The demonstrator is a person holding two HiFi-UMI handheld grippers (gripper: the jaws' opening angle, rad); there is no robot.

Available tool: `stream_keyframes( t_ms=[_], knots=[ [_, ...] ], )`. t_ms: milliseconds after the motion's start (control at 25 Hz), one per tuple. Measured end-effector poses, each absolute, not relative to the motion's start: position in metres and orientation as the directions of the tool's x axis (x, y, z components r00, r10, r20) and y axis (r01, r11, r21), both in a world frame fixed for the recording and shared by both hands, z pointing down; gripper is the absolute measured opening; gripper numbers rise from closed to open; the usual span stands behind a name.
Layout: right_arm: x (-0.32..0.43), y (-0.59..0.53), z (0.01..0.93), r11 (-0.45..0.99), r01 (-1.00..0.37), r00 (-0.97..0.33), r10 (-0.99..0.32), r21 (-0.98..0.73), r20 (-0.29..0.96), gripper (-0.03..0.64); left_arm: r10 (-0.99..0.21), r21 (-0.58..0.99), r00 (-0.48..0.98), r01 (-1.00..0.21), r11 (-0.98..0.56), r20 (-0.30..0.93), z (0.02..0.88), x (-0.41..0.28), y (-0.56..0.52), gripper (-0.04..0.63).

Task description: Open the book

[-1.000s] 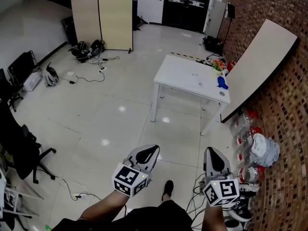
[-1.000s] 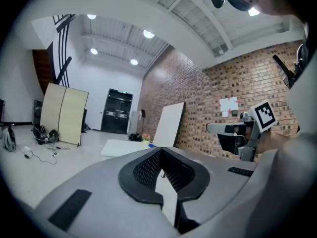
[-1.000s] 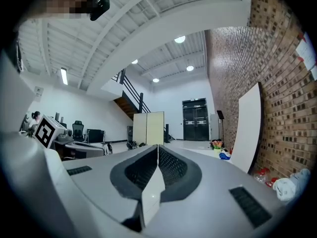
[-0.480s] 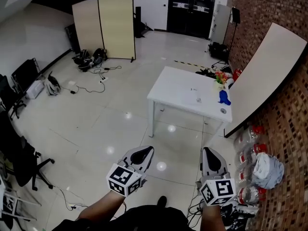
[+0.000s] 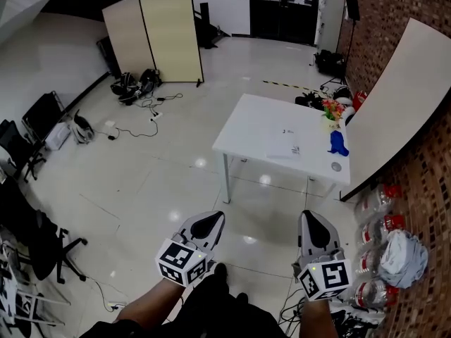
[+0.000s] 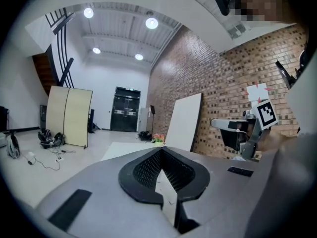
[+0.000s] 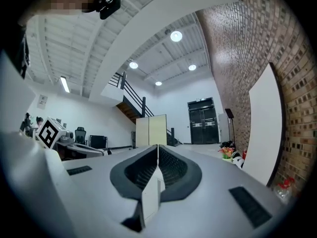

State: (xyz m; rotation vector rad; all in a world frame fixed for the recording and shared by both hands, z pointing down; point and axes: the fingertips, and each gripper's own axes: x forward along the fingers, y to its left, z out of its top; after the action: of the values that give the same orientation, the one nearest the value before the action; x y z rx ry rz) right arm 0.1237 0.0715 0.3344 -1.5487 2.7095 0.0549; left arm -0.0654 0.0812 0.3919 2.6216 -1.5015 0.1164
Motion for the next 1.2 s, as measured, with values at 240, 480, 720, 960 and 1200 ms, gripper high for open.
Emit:
stream_keyframes(
  t_ms=[240,480,720,960,1200],
  knots=[
    [0.118,-0.004,0.341,0.501,-0.866,-0.501,-0.865,0.008,-0.028,0.002,-0.841,0.079,0.531,-0.847,-0.525,0.103,0.395,-0.058,0.001,0.002],
    [0.091,-0.094,0.339,0.512,-0.859,-0.512,-0.858,0.018,-0.033,0.003,-0.834,0.080,0.546,-0.837,-0.541,0.074,0.390,-0.071,-0.098,0.002],
    [0.062,-0.202,0.345,0.484,-0.875,-0.483,-0.875,0.025,0.031,0.003,-0.823,0.090,0.563,-0.826,-0.557,0.077,0.390,-0.096,-0.200,0.002],
    [0.036,-0.282,0.358,0.491,-0.871,-0.487,-0.869,0.029,0.088,0.003,-0.825,0.111,0.555,-0.831,-0.545,0.101,0.399,-0.111,-0.279,0.002],
    [0.040,-0.351,0.373,0.506,-0.862,-0.502,-0.858,0.014,0.110,0.003,-0.826,0.136,0.547,-0.836,-0.532,0.137,0.419,-0.098,-0.342,0.002]
  ],
)
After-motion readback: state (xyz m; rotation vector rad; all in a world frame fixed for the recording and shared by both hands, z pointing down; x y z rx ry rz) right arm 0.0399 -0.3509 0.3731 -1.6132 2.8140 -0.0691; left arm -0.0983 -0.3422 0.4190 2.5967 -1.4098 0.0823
